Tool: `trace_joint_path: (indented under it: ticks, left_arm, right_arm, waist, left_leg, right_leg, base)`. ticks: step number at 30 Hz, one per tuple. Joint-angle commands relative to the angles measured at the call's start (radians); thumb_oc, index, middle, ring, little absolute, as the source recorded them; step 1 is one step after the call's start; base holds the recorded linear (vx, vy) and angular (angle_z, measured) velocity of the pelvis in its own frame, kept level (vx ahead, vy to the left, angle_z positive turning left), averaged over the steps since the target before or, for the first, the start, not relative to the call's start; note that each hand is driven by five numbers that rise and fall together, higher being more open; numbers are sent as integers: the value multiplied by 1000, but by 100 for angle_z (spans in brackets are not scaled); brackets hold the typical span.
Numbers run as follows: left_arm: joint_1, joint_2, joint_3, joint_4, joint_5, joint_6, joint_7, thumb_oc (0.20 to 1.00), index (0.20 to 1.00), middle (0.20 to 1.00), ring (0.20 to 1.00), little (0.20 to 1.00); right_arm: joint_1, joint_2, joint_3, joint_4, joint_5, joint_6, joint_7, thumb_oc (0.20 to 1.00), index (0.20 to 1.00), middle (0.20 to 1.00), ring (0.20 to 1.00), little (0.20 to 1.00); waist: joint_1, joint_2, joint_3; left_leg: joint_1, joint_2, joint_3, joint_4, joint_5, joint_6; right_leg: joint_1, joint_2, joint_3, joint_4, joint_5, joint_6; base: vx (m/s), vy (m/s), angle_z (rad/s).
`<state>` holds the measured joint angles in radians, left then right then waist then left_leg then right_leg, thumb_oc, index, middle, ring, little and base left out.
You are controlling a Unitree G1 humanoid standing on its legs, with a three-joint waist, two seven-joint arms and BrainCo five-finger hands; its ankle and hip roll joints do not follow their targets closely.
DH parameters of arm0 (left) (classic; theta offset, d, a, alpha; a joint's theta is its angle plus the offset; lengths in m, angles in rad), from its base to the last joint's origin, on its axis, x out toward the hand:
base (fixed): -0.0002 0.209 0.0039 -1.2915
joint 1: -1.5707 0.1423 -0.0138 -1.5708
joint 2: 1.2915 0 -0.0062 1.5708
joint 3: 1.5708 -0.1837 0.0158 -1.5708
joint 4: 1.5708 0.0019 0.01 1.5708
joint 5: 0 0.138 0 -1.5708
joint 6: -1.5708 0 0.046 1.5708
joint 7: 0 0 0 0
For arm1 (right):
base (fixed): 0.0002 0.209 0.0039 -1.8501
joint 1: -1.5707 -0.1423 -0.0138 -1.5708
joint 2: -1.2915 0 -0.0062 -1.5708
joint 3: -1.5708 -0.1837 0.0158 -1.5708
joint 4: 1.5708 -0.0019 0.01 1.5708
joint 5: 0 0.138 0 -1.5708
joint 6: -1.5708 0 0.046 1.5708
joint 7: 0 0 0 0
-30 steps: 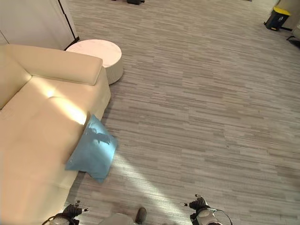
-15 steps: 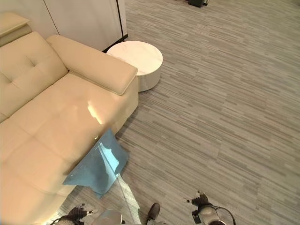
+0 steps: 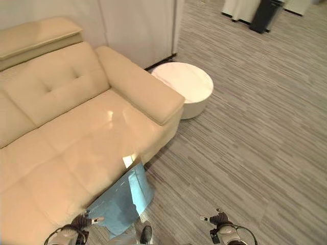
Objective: Pick up all the scattered cushions and arrange them neatly on the sofa.
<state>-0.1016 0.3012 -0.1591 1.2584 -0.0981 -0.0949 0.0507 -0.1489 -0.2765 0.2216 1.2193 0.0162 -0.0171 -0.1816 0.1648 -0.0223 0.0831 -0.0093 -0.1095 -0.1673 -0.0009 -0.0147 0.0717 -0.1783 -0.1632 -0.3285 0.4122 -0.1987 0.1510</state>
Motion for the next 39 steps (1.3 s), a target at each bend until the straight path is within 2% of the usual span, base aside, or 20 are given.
trace_joint_path:
  ticks: [1, 3, 4, 6, 9, 13, 15, 16, 17, 18, 19, 21, 22, 26, 29, 33, 36, 39]
  left_arm:
    - [17, -7, -2, 15, -4, -12, 14, 1000, 1000, 1000, 1000, 1000]
    - [10, -19, -17, 22, 4, -13, 14, 1000, 1000, 1000, 1000, 1000]
    - [4, -21, -26, 26, 9, -13, 13, 1000, 1000, 1000, 1000, 1000]
    - [4, -26, -27, 41, 21, -12, 13, 1000, 1000, 1000, 1000, 1000]
    - [16, -35, -21, 51, 21, -10, 8, 1000, 1000, 1000, 1000, 1000]
    - [12, -47, -20, 57, 12, -14, 9, 1000, 1000, 1000, 1000, 1000]
    - [4, -57, -24, 50, -2, -17, 12, 1000, 1000, 1000, 1000, 1000]
    - [3, -57, -24, 50, -2, -17, 12, 1000, 1000, 1000, 1000, 1000]
    - [-8, -67, -28, 39, -8, -19, 12, 1000, 1000, 1000, 1000, 1000]
    - [-11, -70, -30, 30, -8, -19, 10, 1000, 1000, 1000, 1000, 1000]
    - [-10, -70, -34, 26, -6, -21, 10, 1000, 1000, 1000, 1000, 1000]
    - [-9, -69, -36, 25, -2, -21, 9, 1000, 1000, 1000, 1000, 1000]
    - [-2, -67, -34, 26, -2, -22, 6, 1000, 1000, 1000, 1000, 1000]
    - [6, -63, -33, 26, -2, -16, 2, 1000, 1000, 1000, 1000, 1000]
    - [11, -58, -33, 32, 15, -13, 0, 1000, 1000, 1000, 1000, 1000]
    - [19, -41, -27, 36, 30, -11, -7, 1000, 1000, 1000, 1000, 1000]
    - [16, -25, -19, 32, 28, -9, -7, 1000, 1000, 1000, 1000, 1000]
    - [15, -9, -19, 27, 31, -9, -6, 1000, 1000, 1000, 1000, 1000]
  right_arm:
    - [5, -35, -8, -14, 7, -11, -18, 1000, 1000, 1000, 1000, 1000]
    - [13, -34, -19, -7, 15, -7, -17, 1000, 1000, 1000, 1000, 1000]
    - [14, -35, -25, -3, 20, -6, -16, 1000, 1000, 1000, 1000, 1000]
    - [14, -35, -28, 2, 19, -8, -15, 1000, 1000, 1000, 1000, 1000]
    - [14, -34, -27, 4, 17, -12, -12, 1000, 1000, 1000, 1000, 1000]
    - [-1, -46, -17, -10, 17, -22, -12, 1000, 1000, 1000, 1000, 1000]
    - [-11, -59, -13, -20, 20, -31, -16, 1000, 1000, 1000, 1000, 1000]
    - [-11, -59, -13, -20, 20, -31, -16, 1000, 1000, 1000, 1000, 1000]
    - [-19, -75, -9, -24, 18, -32, -19, 1000, 1000, 1000, 1000, 1000]
    - [-22, -77, -5, -24, 21, -32, -17, 1000, 1000, 1000, 1000, 1000]
    - [-22, -77, -2, -21, 24, -34, -17, 1000, 1000, 1000, 1000, 1000]
    - [-23, -76, 2, -15, 22, -34, -17, 1000, 1000, 1000, 1000, 1000]
    - [-20, -73, 9, -5, 18, -34, -13, 1000, 1000, 1000, 1000, 1000]
    - [-12, -72, 5, 0, 15, -30, -10, 1000, 1000, 1000, 1000, 1000]
    - [-6, -61, 2, -4, 6, -31, -4, 1000, 1000, 1000, 1000, 1000]
    - [-2, -40, 8, -6, -8, -26, 6, 1000, 1000, 1000, 1000, 1000]
    - [-6, -26, 15, -19, -19, -22, 13, 1000, 1000, 1000, 1000, 1000]
    - [-18, -21, 29, -28, -32, -18, 17, 1000, 1000, 1000, 1000, 1000]
  waist:
    - [-4, 3, -11]
    - [-42, 13, -11]
    - [-52, 8, -11]
    - [-54, 1, -29]
    - [-54, -4, -50]
    - [-49, -11, -47]
    - [-52, -17, -32]
    - [-54, -17, -35]
    - [-66, -23, -21]
    - [-67, -23, -21]
    - [-66, -22, -20]
    - [-66, -22, -20]
    - [-62, -21, -21]
    - [-59, -18, -19]
    - [-52, -15, -23]
    - [-48, -28, -33]
    - [-37, -31, -20]
    - [-31, -21, -3]
  left_leg:
    - [-23, 30, -50, 53, -47, -82]
    - [-5, 27, -99, 32, -36, -94]
    - [0, 20, -123, 23, -29, -103]
    - [-2, 19, -148, 6, -25, -120]
    - [1, 41, -156, -34, 1, -141]
    - [-21, 63, -170, -63, 34, -169]
    - [-62, 72, -125, -46, 41, -174]
    - [-66, 70, -127, -45, 43, -173]
    - [-117, 103, 15, -6, 44, -168]
    - [-132, 125, 72, 6, 42, -163]
    - [-131, 142, 93, 9, 40, -163]
    - [-127, 152, 97, 7, 44, -167]
    - [-113, 173, 104, -6, 50, -173]
    - [-147, 186, 165, -33, 99, -179]
    - [-114, 181, 153, -67, 88, -175]
    - [-108, 149, 136, -28, 50, -153]
    - [-108, 121, 136, 27, 3, -124]
    - [-110, 107, 126, 58, -16, -103]
  right_leg:
    - [35, 19, 96, -230, 175, 6]
    - [20, 40, 216, -278, 195, 16]
    - [31, 40, 232, -312, 209, 15]
    - [80, 26, 198, -381, 230, 28]
    - [123, 53, 193, -431, 228, 25]
    - [160, 68, 136, -477, 220, 19]
    - [174, 70, 108, -493, 213, 18]
    - [170, 69, 106, -493, 214, 18]
    - [174, 58, 67, -499, 204, 19]
    - [168, 53, 42, -499, 203, 15]
    - [172, 50, 20, -499, 201, 11]
    - [181, 47, 1, -499, 203, 6]
    - [199, 44, -20, -499, 202, 8]
    - [210, 36, -55, -499, 192, 18]
    - [237, 30, -68, -499, 190, 18]
    - [236, -9, -58, -455, 193, 27]
    - [208, -51, -38, -365, 192, 31]
    - [158, -76, -8, -262, 201, 28]
  base:
    - [137, -141, 121]
    - [170, -169, 133]
    - [134, -157, 173]
    - [139, -180, 169]
    - [118, -194, 79]
    - [32, -169, 61]
    - [-33, -102, 61]
    - [-79, -73, 78]
    - [-95, -51, 74]
    - [-97, -68, 82]
    - [-18, -34, 85]
    - [36, -3, 85]
    - [61, 36, 63]
    - [41, 98, 25]
    - [78, 150, 30]
    - [66, 227, 14]
    - [4, 223, 3]
    - [-11, 176, -16]
